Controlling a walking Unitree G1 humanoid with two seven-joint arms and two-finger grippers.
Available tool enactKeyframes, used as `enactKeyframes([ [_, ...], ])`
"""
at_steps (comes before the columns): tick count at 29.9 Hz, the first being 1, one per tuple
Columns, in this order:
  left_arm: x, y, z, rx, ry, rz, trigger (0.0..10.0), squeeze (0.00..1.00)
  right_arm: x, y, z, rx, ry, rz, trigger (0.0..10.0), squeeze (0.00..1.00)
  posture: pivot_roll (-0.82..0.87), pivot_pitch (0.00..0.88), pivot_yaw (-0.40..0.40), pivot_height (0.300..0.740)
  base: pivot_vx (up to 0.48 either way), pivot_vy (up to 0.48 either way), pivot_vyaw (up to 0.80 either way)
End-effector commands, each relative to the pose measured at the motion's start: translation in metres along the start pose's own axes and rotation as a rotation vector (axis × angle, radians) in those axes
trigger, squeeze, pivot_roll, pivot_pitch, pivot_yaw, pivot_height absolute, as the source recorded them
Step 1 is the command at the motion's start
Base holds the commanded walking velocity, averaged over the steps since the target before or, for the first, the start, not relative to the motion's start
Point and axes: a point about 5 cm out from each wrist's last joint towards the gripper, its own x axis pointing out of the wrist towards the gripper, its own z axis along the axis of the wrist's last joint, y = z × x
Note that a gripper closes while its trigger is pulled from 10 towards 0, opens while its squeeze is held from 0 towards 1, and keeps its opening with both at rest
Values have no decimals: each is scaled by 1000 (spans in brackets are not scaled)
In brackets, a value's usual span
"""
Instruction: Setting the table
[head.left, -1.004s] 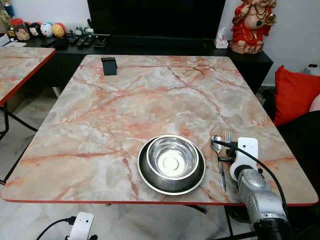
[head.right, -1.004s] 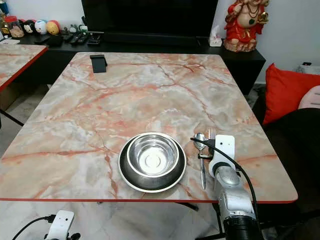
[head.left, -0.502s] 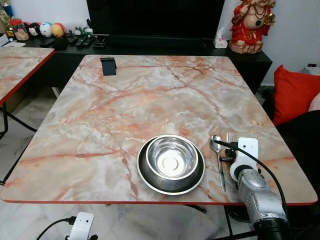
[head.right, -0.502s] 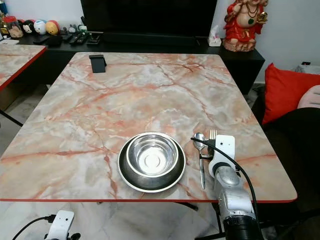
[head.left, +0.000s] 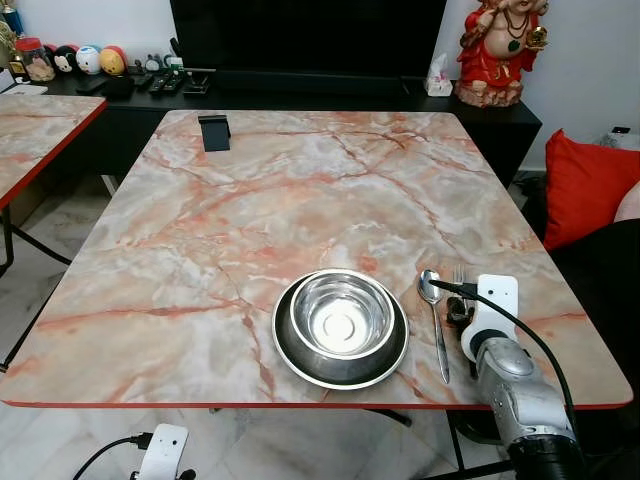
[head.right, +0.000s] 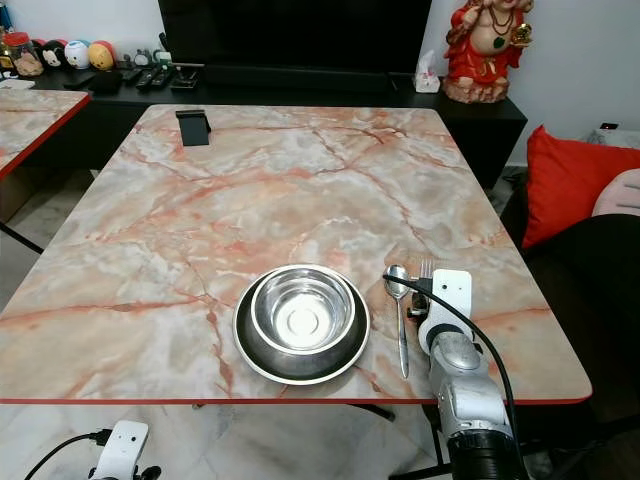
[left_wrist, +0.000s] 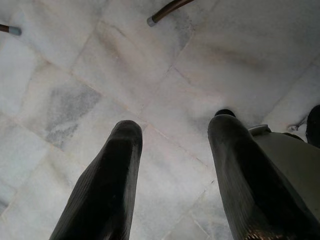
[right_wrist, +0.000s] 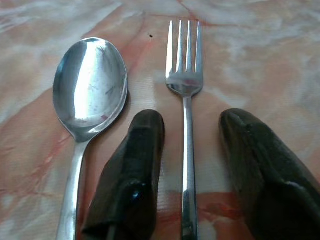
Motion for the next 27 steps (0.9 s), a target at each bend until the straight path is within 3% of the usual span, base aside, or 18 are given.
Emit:
enactKeyframes([
  [1, 0, 1, -2, 4, 11, 0, 10000, 0, 1, 5, -3, 0, 20, 14, 10000, 0, 15, 0, -23, 728, 0, 0, 0],
  [14, 0, 1, -2, 5, 11, -2, 10000, 0, 2, 3, 15, 21, -52, -5, 10000, 0, 12, 0, -20, 728, 0, 0, 0],
  [22, 0, 1, -1, 5, 11, -7, 10000, 0, -1, -7, 37, 17, -127, -63, 10000, 0, 11, 0, -20, 728, 0, 0, 0],
  [27, 0, 1, -1, 6, 10, -8, 10000, 0, -5, -17, 60, 41, -260, -133, 10000, 0, 13, 0, -21, 728, 0, 0, 0],
])
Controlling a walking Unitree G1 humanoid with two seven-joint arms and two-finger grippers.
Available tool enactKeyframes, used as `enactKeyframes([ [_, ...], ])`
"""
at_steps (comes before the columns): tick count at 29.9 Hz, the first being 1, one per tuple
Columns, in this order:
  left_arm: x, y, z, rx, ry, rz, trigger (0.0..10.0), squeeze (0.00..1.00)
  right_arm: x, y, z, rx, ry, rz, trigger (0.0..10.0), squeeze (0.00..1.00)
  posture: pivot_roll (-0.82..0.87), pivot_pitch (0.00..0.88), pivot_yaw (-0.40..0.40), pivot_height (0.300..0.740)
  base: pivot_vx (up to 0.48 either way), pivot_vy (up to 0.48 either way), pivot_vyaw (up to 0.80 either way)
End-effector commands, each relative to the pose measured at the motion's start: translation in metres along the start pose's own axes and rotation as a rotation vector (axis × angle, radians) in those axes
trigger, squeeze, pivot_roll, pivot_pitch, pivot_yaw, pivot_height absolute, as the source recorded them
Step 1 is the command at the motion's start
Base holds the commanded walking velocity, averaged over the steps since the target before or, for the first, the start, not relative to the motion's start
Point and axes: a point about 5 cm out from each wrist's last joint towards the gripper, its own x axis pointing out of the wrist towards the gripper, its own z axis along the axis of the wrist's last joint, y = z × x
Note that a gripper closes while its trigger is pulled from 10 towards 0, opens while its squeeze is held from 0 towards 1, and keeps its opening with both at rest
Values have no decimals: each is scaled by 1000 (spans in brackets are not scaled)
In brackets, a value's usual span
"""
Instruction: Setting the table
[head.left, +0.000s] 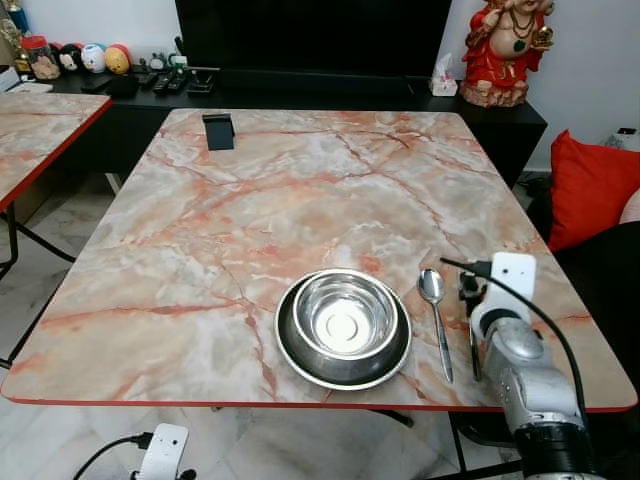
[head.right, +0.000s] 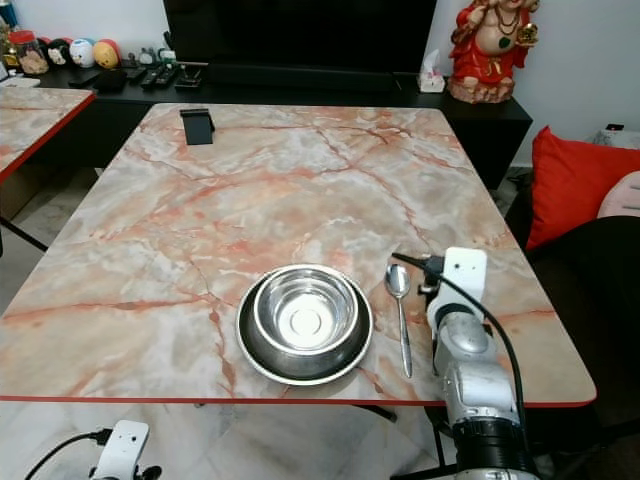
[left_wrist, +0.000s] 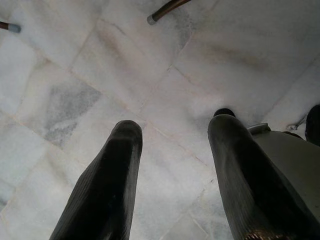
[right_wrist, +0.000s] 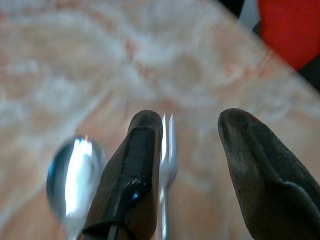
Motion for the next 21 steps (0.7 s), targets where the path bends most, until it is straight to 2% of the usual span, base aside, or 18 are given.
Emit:
enactKeyframes([
  [1, 0, 1, -2, 5, 11, -3, 10000, 0, 0, -6, 20, 26, -104, -34, 10000, 0, 13, 0, -21, 728, 0, 0, 0],
  [5, 0, 1, -2, 4, 10, -3, 10000, 0, -2, -13, 29, 20, -179, -83, 10000, 0, 15, 0, -22, 728, 0, 0, 0],
  [12, 0, 1, -2, 4, 11, -6, 10000, 0, 0, -32, 25, 2, -143, -151, 10000, 0, 13, 0, -21, 728, 0, 0, 0],
  [16, 0, 0, -2, 4, 11, -11, 10000, 0, 7, -47, 16, -46, -65, -201, 10000, 0, 9, 0, -18, 728, 0, 0, 0],
  [21, 0, 0, -1, 3, 10, -13, 10000, 0, 13, -63, 15, -47, -23, -238, 10000, 0, 12, 0, -21, 728, 0, 0, 0],
])
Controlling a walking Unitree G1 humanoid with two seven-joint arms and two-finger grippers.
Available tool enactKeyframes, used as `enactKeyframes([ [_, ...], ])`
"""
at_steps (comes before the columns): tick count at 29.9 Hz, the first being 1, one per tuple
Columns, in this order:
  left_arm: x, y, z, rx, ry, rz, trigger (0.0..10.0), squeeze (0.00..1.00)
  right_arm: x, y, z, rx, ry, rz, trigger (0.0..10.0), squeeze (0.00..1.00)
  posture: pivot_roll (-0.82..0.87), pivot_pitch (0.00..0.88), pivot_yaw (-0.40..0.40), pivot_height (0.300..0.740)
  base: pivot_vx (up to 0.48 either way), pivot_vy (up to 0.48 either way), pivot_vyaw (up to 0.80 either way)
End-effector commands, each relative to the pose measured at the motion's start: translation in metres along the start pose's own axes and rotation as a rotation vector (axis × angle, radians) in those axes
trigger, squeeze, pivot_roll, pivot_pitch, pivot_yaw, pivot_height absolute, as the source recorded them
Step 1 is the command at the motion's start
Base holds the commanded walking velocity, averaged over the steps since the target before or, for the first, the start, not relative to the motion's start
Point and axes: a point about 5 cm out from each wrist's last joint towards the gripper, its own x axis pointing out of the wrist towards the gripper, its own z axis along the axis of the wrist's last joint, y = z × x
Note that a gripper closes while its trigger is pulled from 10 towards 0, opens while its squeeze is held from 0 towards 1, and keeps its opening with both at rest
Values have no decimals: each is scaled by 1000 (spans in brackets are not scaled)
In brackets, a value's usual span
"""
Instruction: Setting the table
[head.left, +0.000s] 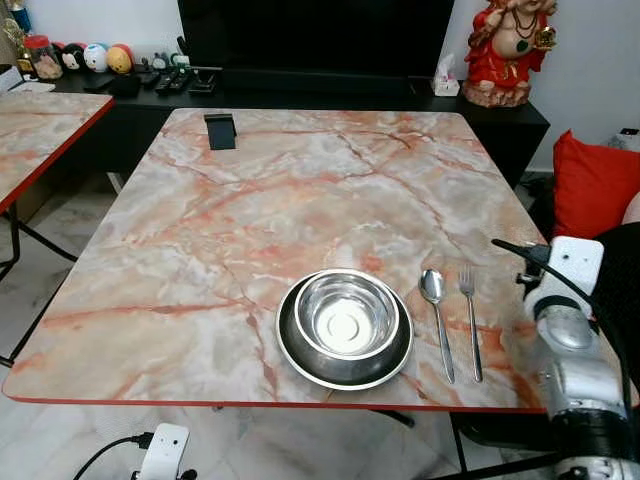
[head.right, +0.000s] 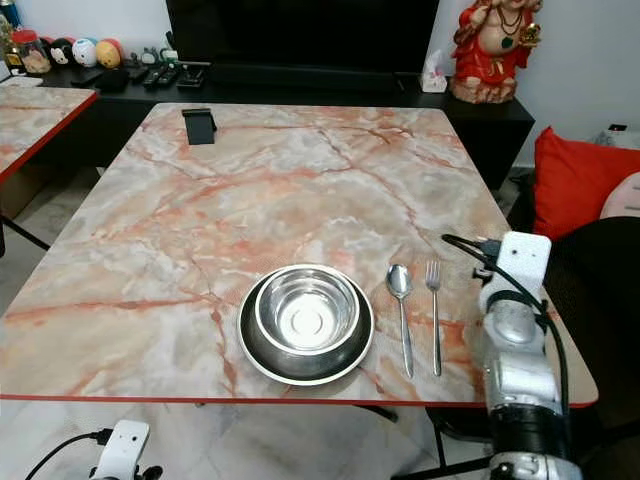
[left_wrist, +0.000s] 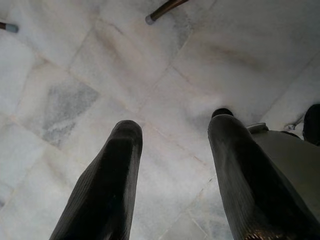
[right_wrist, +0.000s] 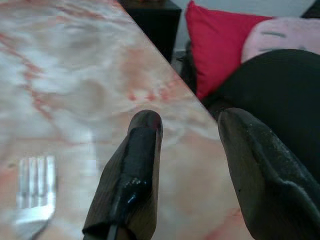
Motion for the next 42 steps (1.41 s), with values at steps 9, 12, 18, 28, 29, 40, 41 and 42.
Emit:
enactKeyframes([
  [9, -1, 3, -2, 5, -5, 10, 10000, 0, -23, 20, 38, 82, -345, 43, 10000, 0, 22, 0, -26, 728, 0, 0, 0],
  [12, -1, 3, -3, -23, -8, 16, 10000, 0, -47, 37, 34, 53, -427, 131, 10000, 0, 23, 0, -34, 728, 0, 0, 0],
  [18, -2, 2, -6, -69, -11, 16, 10000, 0, -76, 47, 16, 64, -443, 189, 10000, 0, 28, 0, -42, 728, 0, 0, 0],
  [28, -2, 4, -7, -53, -18, 11, 10000, 0, -78, 45, 23, 83, -469, 168, 10000, 0, 3, 0, -33, 728, 0, 0, 0],
  [29, -2, 4, -7, -56, -19, 10, 10000, 0, -77, 47, 24, 72, -467, 174, 10000, 0, 11, 0, -35, 728, 0, 0, 0],
  [40, -3, 1, -11, -64, -13, 3, 10000, 0, -73, 49, 26, 87, -457, 129, 10000, 0, 25, 0, -43, 728, 0, 164, 0],
  [41, -3, 0, -11, -61, -12, 3, 10000, 0, -73, 50, 27, 91, -456, 127, 10000, 0, 24, 0, -42, 728, 0, 319, 0],
  [42, -3, 0, -11, -59, -12, 2, 10000, 0, -73, 51, 27, 94, -453, 123, 10000, 0, 23, 0, -43, 728, 0, 319, 0],
])
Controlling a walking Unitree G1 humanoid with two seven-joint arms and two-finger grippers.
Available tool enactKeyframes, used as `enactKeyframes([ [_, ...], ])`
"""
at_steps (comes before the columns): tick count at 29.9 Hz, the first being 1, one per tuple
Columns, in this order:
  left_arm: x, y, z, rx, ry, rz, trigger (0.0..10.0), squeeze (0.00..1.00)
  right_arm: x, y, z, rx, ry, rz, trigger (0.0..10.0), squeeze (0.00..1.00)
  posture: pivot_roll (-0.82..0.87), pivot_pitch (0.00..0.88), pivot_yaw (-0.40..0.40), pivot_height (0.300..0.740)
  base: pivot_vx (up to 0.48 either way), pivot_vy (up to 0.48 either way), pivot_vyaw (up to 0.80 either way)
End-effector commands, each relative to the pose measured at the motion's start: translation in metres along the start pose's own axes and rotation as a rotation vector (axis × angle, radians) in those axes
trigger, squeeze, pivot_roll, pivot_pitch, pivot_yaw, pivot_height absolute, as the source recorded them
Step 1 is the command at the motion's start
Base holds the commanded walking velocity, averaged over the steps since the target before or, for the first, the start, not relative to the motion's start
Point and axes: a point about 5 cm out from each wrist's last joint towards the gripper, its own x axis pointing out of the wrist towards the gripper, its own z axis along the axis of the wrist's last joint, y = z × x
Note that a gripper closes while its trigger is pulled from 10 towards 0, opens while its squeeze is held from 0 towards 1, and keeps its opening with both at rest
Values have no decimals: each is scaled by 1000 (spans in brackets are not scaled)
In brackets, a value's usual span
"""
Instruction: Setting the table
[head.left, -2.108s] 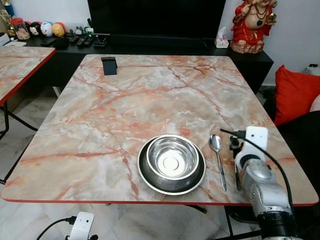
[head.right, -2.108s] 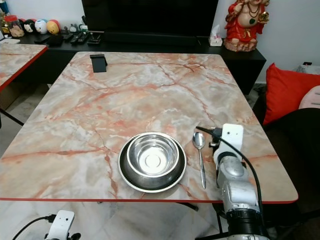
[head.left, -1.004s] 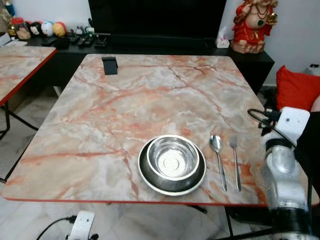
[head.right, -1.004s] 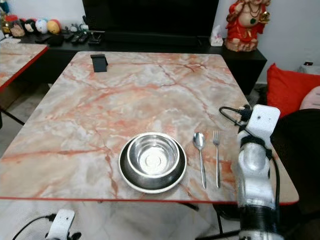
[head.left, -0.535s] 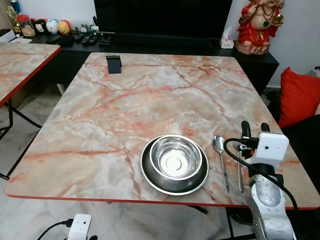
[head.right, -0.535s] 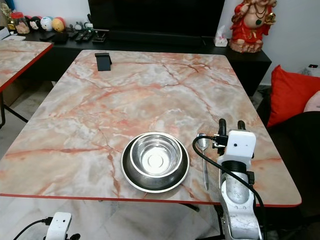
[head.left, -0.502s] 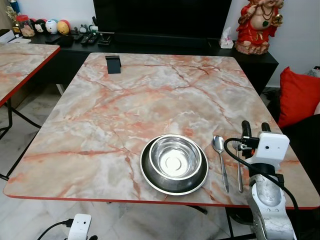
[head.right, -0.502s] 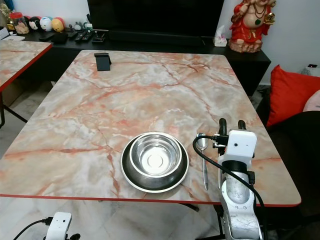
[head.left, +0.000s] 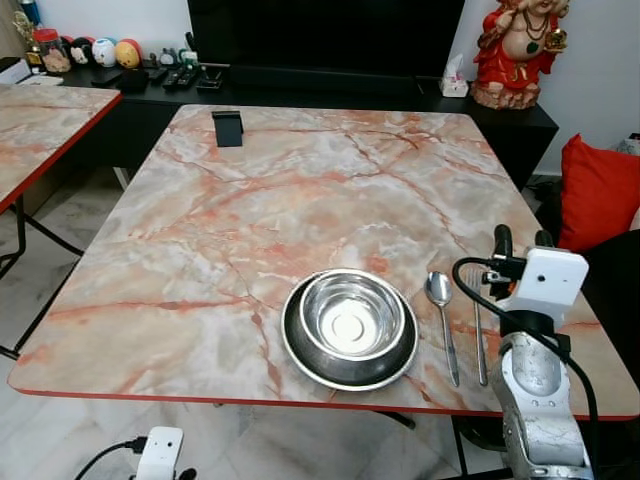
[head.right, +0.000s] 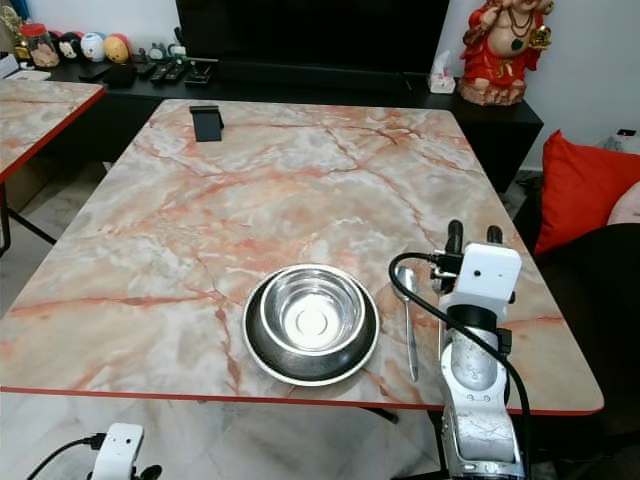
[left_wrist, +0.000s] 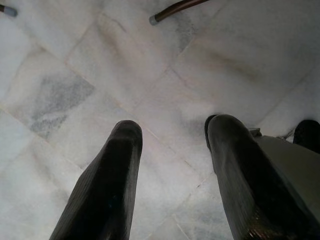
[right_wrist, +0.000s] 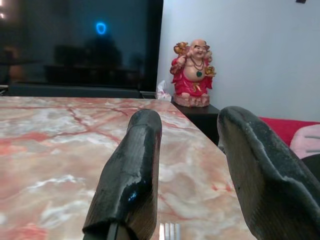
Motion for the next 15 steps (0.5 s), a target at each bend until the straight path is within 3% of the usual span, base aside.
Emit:
enactKeyframes([
  [1, -1, 0, -7, 10, 20, -4, 10000, 0, 3, 3, 2, 19, 8, -18, 10000, 0, 22, 0, -44, 728, 0, 319, 0],
  [15, -2, 0, -9, 24, 20, -11, 10000, 0, 0, 16, 2, 41, 7, 7, 10000, 0, 21, 0, -33, 728, 0, 340, 0],
])
